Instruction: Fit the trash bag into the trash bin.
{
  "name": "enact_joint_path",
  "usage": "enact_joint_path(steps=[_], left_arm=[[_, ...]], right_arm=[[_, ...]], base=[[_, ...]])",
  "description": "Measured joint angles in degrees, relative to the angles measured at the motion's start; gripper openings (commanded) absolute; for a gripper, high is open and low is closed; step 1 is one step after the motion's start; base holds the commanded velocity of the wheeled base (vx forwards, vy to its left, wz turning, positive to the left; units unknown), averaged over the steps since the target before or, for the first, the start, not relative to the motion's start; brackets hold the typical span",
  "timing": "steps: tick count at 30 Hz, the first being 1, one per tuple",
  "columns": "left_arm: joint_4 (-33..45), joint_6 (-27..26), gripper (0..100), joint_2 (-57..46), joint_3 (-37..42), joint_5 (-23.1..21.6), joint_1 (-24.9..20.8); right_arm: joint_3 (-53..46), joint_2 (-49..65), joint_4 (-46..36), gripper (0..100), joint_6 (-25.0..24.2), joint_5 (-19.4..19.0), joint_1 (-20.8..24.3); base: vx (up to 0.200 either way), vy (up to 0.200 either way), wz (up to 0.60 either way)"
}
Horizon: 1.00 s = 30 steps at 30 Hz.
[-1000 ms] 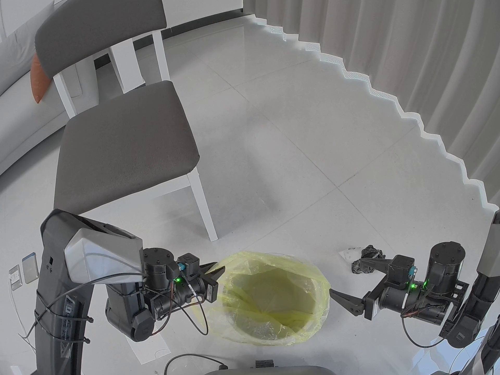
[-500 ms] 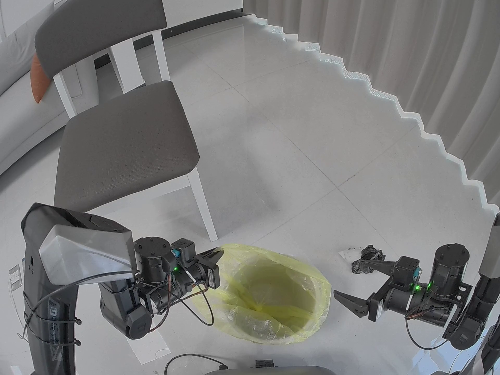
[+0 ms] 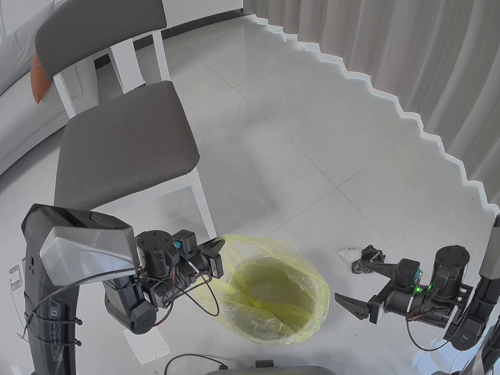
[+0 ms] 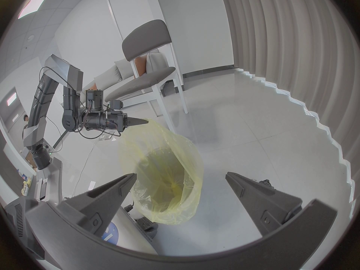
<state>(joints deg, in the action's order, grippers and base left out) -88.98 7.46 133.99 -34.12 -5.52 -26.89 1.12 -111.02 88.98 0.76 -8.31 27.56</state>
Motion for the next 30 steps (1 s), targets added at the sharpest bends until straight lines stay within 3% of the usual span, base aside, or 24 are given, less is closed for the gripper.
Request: enact_joint_path(steps=[15,30], left_arm=[[-0.06,2.91,0,9.01,-5.16,2.55,-2.86],[0.02,3.67,0,10.78,-8.41,3.01,-1.11]], right_arm=[[-0.11,-0.33,0.0,100,-0.76,-0.17,-0.11],[-0.11,-0.59,0.0,100,-0.76,-0.41,-1.24]], base=[[0.0,0.0,0.0],[0.0,0.0,0.0]])
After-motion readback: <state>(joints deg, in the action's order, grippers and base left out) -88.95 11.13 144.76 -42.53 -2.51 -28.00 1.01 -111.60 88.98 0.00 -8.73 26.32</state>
